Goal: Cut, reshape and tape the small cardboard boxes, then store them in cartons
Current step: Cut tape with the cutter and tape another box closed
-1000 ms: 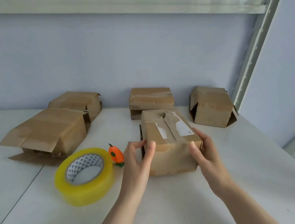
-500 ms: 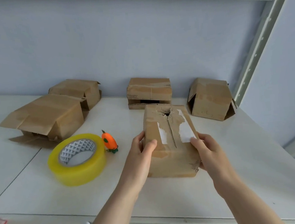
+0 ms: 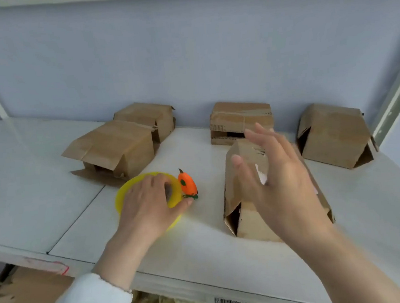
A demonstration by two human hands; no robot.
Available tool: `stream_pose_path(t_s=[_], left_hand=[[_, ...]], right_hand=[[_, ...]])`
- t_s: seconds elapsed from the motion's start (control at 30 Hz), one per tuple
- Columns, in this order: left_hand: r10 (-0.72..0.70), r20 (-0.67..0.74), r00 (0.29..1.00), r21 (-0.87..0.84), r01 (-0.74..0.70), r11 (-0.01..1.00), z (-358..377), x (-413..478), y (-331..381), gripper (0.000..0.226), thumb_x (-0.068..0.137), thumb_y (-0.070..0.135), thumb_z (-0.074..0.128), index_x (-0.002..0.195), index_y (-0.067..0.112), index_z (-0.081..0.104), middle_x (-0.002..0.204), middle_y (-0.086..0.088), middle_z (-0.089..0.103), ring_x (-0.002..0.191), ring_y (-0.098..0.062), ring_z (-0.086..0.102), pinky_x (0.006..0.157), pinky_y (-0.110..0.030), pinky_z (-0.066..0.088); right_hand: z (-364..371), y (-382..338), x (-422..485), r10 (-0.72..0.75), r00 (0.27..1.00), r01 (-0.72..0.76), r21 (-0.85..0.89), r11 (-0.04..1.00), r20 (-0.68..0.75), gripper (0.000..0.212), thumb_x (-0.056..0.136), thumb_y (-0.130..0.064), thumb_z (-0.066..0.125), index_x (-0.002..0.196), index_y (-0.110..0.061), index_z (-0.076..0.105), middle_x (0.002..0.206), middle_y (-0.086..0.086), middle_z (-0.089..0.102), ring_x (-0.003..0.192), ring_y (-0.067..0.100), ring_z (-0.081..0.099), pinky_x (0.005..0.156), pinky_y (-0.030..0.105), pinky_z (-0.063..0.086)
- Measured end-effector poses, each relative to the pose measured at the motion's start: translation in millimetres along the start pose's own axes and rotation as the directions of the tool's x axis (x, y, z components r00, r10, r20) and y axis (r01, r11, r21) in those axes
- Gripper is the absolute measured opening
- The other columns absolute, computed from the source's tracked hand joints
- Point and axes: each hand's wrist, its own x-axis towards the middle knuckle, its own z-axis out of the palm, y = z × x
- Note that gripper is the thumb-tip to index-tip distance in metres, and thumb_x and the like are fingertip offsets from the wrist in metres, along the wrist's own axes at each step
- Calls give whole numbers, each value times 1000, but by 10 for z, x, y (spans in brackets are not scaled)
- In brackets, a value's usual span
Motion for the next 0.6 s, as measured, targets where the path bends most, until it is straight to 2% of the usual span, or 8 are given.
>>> stream_pose_path(t_s=[0.07,0.13,0.23,0.3,0.37,0.47,0.53,0.6], left_hand=[[7,54,999,37,-9,999,34,24,-48,45,78,61,55,104,25,48,99,10,61,99,-14,58,83,-30,43],[52,17,999,15,-52,999,41,43,-80,38,84,55,52,109,27,46,97,11,60,98,-15,60,80,-31,45],[27,-77,997,-255,-45,966,-92,34,-197,28,84,43,60,106,28,54,83,12,55,87,-14,60,71,-25,43],[-36,-93,995,-487,-14,873,-232,50,-310,19,80,38,65,95,31,57,78,12,57,78,-10,58,65,-21,40],[-64,-72,995,-690,-3,724,-363,78,-409,11,79,35,66,88,32,60,71,9,59,65,-6,54,58,-16,38],[-46,70,996,-874,83,479,-466,85,-505,8,81,32,63,90,33,64,64,2,54,60,-9,50,59,-22,37],[4,164,986,-893,147,426,-468,76,-514,10,84,33,61,93,34,65,64,0,56,65,-17,53,64,-28,40],[64,230,971,-882,180,436,-457,110,-515,14,84,42,60,96,38,65,82,-4,65,78,-20,61,75,-30,45]], right_hand=[[204,-130,114,24,993,-30,46,999,111,47,92,-37,49,137,-25,42,141,-12,40,133,4,32,99,12,27],[386,-174,229,95,970,-113,68,991,222,47,93,-37,51,137,-26,41,138,-12,45,128,4,40,94,10,29],[656,-179,366,189,931,-212,42,976,313,53,91,-36,56,139,-19,41,143,-6,43,132,9,38,106,19,31],[827,-219,423,242,903,-275,44,961,354,56,88,-36,60,138,-17,43,141,-3,46,132,12,40,108,28,34],[966,-298,470,248,907,-298,103,949,341,49,87,-33,63,133,-21,51,131,-5,56,123,11,49,101,25,40],[1075,-457,544,212,947,-255,163,953,239,31,87,-28,63,118,-30,60,106,-13,63,92,-2,55,75,5,41],[1104,-498,579,180,966,-208,141,968,186,20,88,-27,62,107,-33,63,93,-19,61,80,-4,53,66,2,39],[1115,-506,593,185,971,-205,130,970,148,13,88,-26,61,98,-34,63,89,-19,60,81,-1,54,65,3,39]])
